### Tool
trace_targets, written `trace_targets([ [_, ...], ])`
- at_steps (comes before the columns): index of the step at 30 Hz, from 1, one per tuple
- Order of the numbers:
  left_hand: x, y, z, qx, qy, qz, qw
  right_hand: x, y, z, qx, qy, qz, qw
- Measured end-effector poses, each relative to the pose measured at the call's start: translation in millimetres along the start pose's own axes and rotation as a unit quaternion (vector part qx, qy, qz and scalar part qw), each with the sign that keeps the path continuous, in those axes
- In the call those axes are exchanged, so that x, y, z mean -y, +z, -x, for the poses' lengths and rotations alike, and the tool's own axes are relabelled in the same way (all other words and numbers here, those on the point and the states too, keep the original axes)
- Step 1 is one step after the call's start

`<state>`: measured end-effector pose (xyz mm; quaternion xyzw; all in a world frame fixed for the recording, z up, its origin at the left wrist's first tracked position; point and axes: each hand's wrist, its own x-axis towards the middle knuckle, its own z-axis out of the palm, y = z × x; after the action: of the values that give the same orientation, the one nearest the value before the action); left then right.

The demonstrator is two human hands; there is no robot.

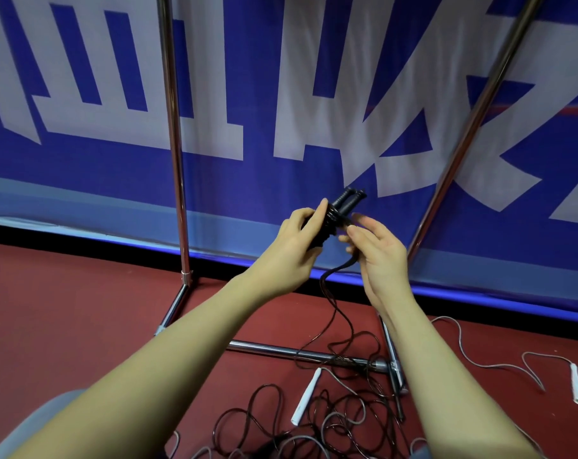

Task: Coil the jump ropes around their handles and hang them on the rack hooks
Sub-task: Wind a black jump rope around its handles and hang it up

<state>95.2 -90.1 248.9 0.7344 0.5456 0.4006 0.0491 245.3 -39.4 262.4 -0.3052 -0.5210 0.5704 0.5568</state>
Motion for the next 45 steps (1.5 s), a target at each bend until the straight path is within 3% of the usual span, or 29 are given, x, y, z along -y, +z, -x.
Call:
trace_targets([
  [4, 2.1, 1.5, 2.1, 0.009, -0.015, 0.007, 1.0, -5.7, -0.5, -1.9, -0.003, 0.028, 0.032, 0.999],
  [7, -1.9, -2.2, 2.1, -0.005, -0.039, -0.07, 0.997, -2.6, -0.7, -0.1, 0.048, 0.022, 0.061, 0.997],
  [9, -4.8, -2.6, 0.2, -0.076, -0.062, -0.176, 0.98, -0.7, 2.5, 4.0, 0.095, 0.014, 0.067, 0.993],
  [12, -9.5, -4.8, -2.9, -0.156, -0.044, -0.245, 0.956, 4.0, 6.2, 7.4, 0.143, 0.02, 0.035, 0.989],
  [16, -5.3, -14.8, -7.7, -0.162, -0.016, -0.202, 0.966, 7.4, 2.6, 4.4, 0.153, 0.035, 0.019, 0.987],
  [19, -5.9, -15.4, -7.2, -0.124, -0.005, -0.203, 0.971, 1.9, 1.9, 2.6, 0.09, 0.04, 0.046, 0.994],
  [24, -21.8, -17.9, -4.9, -0.104, -0.047, -0.002, 0.993, 4.3, 2.9, 2.7, 0.099, 0.037, 0.025, 0.994],
  [31, -21.7, -12.5, -12.9, -0.184, 0.023, -0.212, 0.96, 14.3, 7.0, 6.8, 0.071, 0.02, -0.03, 0.997],
  [36, -19.9, -17.1, -13.0, -0.063, -0.144, -0.072, 0.985, 14.9, 5.5, 8.0, 0.052, 0.024, -0.031, 0.998],
  [42, -18.7, -24.1, -9.6, -0.078, -0.117, 0.034, 0.989, 12.5, 4.3, 7.4, 0.086, 0.053, -0.039, 0.994],
  [45, -15.6, -25.2, -8.4, -0.123, -0.098, 0.013, 0.987, 12.2, 2.7, 6.0, 0.112, 0.057, -0.038, 0.991],
])
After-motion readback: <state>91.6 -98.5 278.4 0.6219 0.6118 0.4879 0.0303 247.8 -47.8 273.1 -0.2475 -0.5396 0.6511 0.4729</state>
